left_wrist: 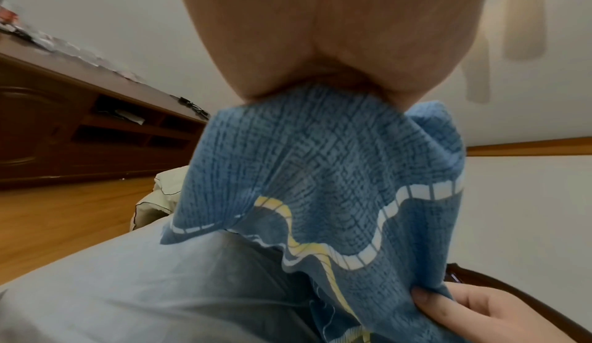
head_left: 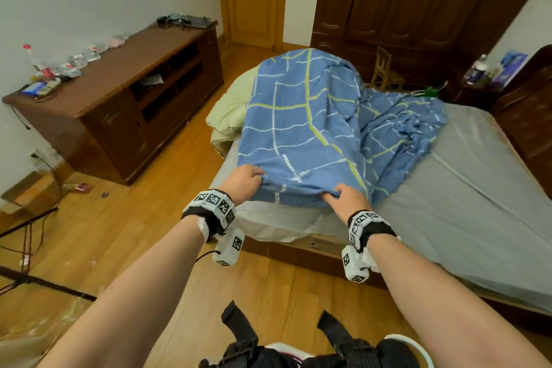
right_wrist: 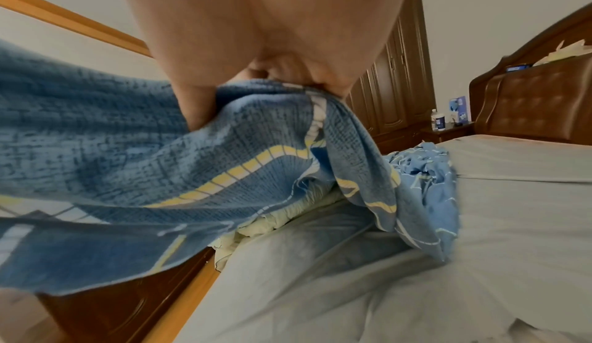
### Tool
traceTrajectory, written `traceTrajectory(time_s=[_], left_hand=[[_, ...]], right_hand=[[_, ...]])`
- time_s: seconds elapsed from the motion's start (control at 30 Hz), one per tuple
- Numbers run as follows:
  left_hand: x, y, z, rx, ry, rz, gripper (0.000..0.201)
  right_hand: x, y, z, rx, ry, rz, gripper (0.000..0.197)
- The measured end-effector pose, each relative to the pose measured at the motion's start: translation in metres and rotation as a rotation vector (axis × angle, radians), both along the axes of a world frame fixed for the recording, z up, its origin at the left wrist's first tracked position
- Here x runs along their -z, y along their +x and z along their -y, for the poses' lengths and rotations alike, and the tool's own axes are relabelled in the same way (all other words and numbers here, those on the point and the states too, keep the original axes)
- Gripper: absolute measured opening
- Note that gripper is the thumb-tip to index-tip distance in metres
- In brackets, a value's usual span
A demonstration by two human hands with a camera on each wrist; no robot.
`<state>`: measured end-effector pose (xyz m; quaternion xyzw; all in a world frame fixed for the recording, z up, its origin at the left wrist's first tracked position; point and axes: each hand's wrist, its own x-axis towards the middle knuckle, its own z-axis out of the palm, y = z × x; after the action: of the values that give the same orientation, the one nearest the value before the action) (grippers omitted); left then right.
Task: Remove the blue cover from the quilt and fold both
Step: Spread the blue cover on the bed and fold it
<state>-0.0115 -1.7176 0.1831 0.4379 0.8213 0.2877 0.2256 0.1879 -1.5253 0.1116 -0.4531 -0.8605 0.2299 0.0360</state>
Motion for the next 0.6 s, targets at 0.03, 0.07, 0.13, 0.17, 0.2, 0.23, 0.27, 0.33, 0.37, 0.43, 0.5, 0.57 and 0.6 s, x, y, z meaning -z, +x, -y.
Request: traceTrajectory(time_s=[0.03, 0.07, 0.13, 0.17, 0.2, 0.23, 0.27, 0.33, 0.37, 0.43, 0.5, 0.57, 0.6], left_hand=[[-0.001, 0.001, 0.000, 0.009, -0.009, -0.007, 0.025], [-0.001, 0.001, 0.000, 0.014, -0.011, -0.020, 0.026], [0.001, -0.003, 0.008, 0.016, 0.004, -0.029, 0.031], [0.001, -0.002, 0.010, 0.022, 0.011, -0.044, 0.035], [0.002, -0.004, 0.015, 0.028, -0.004, -0.076, 0.041], [0.003, -0.008, 0.023, 0.027, -0.036, -0.131, 0.048], [0.005, -0.013, 0.032, 0.017, -0.073, -0.202, 0.053], [0.012, -0.030, 0.052, -0.034, -0.118, -0.347, 0.054], [0.015, -0.040, 0.062, -0.075, -0.130, -0.393, 0.051], [0.024, -0.057, 0.083, -0.178, -0.155, -0.435, 0.036], [0.033, -0.067, 0.104, -0.296, -0.166, -0.438, 0.023], [0.046, -0.072, 0.123, -0.368, -0.096, -0.422, 0.023], [0.054, -0.074, 0.129, -0.339, -0.063, -0.430, 0.041]], right_hand=[[0.000, 0.003, 0.002, -0.012, -0.032, 0.036, 0.049], [0.001, 0.004, 0.003, -0.023, -0.060, 0.069, 0.051], [0.000, 0.000, 0.012, -0.047, -0.097, 0.128, 0.053], [-0.004, -0.003, 0.015, -0.052, -0.105, 0.141, 0.053], [-0.008, -0.006, 0.020, -0.053, -0.102, 0.152, 0.053], [-0.014, -0.012, 0.028, -0.053, -0.089, 0.168, 0.052], [-0.019, -0.018, 0.035, -0.050, -0.081, 0.180, 0.051], [-0.026, -0.030, 0.051, -0.042, -0.080, 0.197, 0.049], [-0.029, -0.036, 0.061, -0.040, -0.093, 0.203, 0.049], [-0.030, -0.051, 0.086, -0.044, -0.123, 0.219, 0.049], [-0.029, -0.073, 0.119, -0.090, -0.187, 0.273, 0.048], [-0.026, -0.098, 0.152, -0.135, -0.285, 0.271, 0.045], [-0.025, -0.109, 0.166, -0.177, -0.331, 0.247, 0.041]])
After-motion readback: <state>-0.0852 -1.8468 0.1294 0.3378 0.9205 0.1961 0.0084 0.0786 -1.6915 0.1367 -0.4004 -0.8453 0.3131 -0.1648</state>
